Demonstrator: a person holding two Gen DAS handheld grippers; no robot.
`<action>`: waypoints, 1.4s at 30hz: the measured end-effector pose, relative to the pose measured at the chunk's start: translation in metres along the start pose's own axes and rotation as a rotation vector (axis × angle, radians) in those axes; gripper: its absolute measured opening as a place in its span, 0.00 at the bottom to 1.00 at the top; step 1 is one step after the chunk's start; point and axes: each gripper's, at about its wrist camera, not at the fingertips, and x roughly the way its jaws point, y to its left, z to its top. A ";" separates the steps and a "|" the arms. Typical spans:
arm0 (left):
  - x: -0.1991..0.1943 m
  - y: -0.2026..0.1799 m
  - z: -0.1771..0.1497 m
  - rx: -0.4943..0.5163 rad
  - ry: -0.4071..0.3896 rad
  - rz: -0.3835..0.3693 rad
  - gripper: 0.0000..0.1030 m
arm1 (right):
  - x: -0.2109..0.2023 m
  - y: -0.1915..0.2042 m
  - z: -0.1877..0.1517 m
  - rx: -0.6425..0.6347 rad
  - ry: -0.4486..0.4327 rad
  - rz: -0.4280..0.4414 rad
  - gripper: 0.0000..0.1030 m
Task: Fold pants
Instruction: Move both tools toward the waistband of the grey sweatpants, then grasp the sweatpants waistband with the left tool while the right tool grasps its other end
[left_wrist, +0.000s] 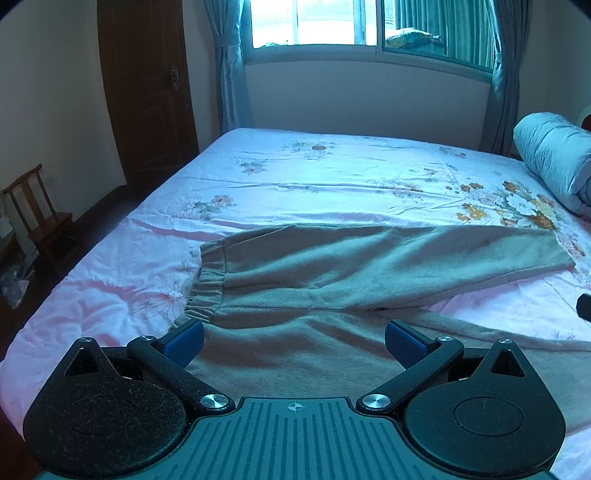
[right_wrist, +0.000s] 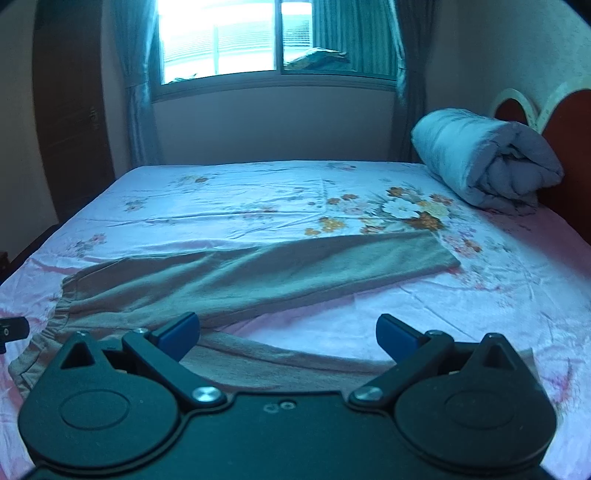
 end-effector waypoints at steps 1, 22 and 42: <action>0.004 0.002 0.001 0.004 0.004 0.002 1.00 | 0.002 0.001 0.001 -0.009 -0.001 0.004 0.94; 0.118 0.048 0.033 0.115 0.076 0.031 1.00 | 0.065 0.016 0.010 -0.058 0.083 0.110 0.94; 0.239 0.098 0.078 0.243 0.124 0.029 1.00 | 0.155 0.049 0.052 -0.241 0.086 0.173 0.94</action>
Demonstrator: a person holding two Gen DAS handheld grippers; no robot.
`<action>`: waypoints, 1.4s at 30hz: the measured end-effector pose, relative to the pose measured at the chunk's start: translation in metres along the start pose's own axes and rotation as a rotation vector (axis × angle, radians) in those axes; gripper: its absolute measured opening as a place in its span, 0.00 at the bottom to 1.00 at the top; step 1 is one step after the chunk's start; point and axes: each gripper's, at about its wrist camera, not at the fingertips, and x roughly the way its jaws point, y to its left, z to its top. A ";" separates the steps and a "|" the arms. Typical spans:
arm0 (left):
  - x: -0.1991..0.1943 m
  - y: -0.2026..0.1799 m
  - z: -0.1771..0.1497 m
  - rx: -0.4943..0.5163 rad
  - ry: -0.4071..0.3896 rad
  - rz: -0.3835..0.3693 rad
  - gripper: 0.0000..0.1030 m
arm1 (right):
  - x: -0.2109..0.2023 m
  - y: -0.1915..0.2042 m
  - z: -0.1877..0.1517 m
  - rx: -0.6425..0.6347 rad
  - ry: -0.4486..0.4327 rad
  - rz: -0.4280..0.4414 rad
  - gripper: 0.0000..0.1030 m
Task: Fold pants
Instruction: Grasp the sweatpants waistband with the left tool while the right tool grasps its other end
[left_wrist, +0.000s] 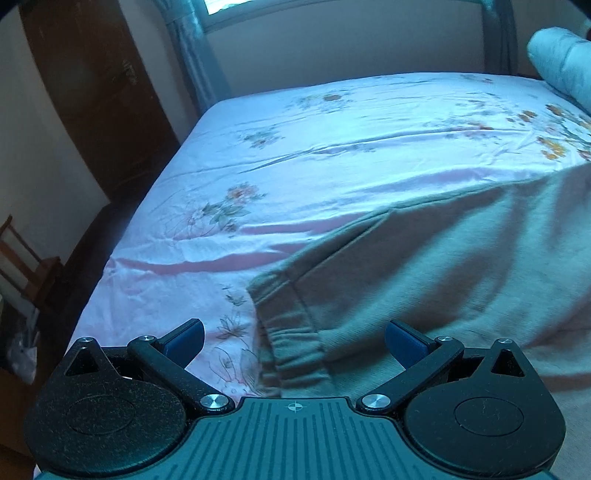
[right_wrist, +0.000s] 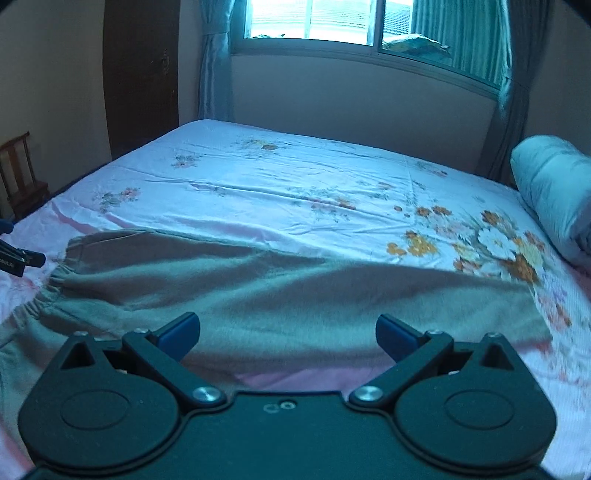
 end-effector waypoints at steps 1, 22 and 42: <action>0.004 0.003 -0.001 -0.011 0.000 -0.004 1.00 | 0.005 0.002 0.003 -0.007 0.002 -0.004 0.94; 0.086 0.009 0.028 0.108 0.023 -0.050 1.00 | 0.098 0.018 0.034 -0.149 0.022 0.085 0.92; 0.159 -0.002 0.037 0.135 0.119 -0.215 0.51 | 0.194 0.001 0.068 -0.322 0.055 0.163 0.92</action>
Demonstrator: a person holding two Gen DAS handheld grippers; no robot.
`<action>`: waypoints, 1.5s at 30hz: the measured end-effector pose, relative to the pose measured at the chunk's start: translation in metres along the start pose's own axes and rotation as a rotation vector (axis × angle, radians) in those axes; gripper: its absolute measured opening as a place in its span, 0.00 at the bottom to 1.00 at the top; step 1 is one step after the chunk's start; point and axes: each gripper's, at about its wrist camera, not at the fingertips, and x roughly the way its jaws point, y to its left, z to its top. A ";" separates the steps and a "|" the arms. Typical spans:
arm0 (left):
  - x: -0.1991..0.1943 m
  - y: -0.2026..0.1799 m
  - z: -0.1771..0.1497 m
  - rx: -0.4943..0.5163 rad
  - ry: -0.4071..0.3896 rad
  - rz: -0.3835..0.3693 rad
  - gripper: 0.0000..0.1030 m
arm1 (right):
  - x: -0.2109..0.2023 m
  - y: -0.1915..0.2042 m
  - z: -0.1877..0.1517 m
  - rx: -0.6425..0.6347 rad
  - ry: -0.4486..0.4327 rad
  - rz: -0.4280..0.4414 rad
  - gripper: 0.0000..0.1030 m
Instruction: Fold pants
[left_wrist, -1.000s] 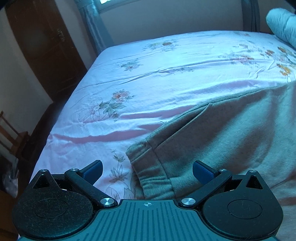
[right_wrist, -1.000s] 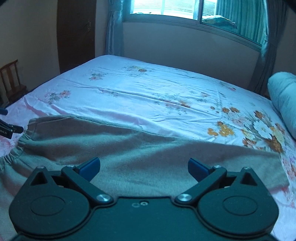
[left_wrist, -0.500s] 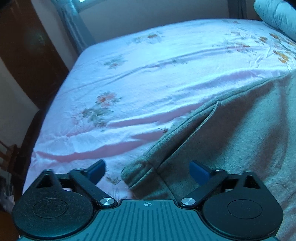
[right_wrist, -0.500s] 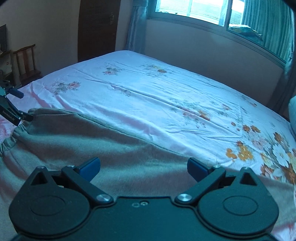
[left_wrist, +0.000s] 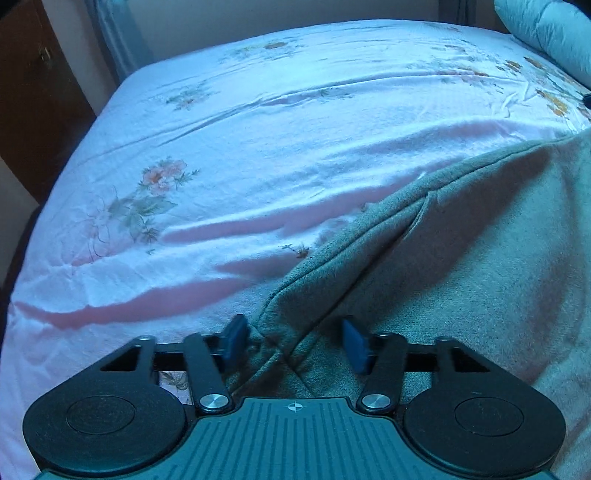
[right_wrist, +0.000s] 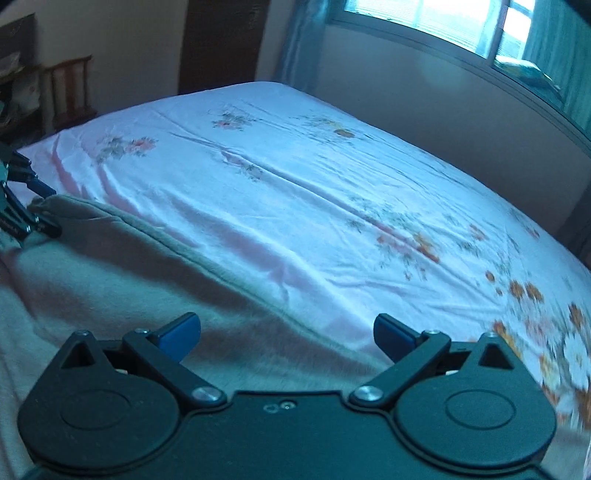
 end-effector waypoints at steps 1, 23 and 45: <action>0.002 0.000 0.000 0.003 0.002 -0.001 0.50 | 0.005 -0.001 0.003 -0.017 0.007 0.001 0.91; 0.004 -0.006 -0.006 0.068 -0.033 0.023 0.42 | 0.091 0.007 0.031 -0.284 0.223 0.226 0.02; 0.011 -0.005 0.002 0.092 0.004 0.016 0.35 | 0.100 0.013 0.040 -0.349 0.356 0.340 0.02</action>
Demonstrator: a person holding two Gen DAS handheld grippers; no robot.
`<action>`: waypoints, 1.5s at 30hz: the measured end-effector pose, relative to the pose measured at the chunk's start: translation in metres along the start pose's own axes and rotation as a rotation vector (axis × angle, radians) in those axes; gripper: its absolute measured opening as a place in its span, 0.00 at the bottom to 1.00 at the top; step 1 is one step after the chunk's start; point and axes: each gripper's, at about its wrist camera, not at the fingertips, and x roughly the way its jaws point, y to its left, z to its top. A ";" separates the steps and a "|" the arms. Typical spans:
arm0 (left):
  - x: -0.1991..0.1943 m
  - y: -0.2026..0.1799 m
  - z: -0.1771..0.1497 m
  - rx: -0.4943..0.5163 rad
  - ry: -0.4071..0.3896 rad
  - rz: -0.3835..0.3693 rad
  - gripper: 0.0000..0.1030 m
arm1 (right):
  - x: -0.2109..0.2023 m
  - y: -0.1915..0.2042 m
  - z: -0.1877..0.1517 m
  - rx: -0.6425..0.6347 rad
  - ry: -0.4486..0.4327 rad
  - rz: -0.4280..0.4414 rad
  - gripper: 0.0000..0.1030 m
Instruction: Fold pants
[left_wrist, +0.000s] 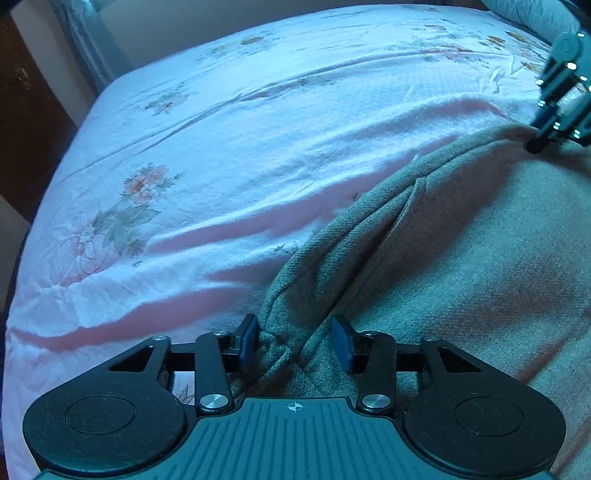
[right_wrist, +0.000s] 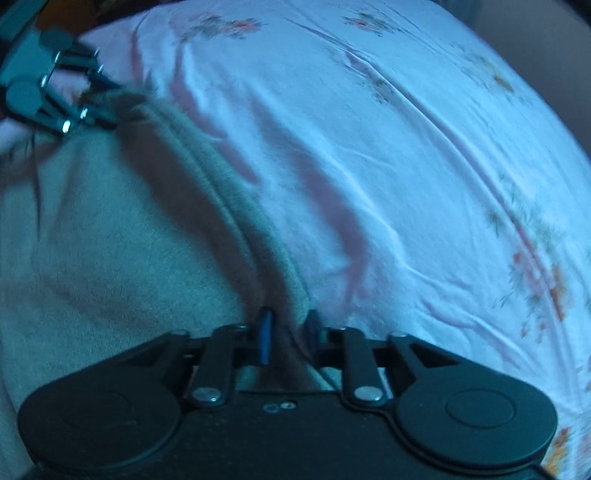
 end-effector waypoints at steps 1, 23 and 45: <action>-0.002 -0.002 -0.001 0.001 -0.009 0.022 0.32 | -0.002 0.007 -0.001 -0.018 0.001 -0.024 0.00; -0.180 -0.044 -0.104 -0.156 -0.294 0.176 0.17 | -0.142 0.179 -0.114 0.148 -0.413 -0.382 0.00; -0.225 -0.128 -0.264 -0.099 -0.237 0.247 0.17 | -0.152 0.351 -0.201 0.273 -0.429 -0.396 0.00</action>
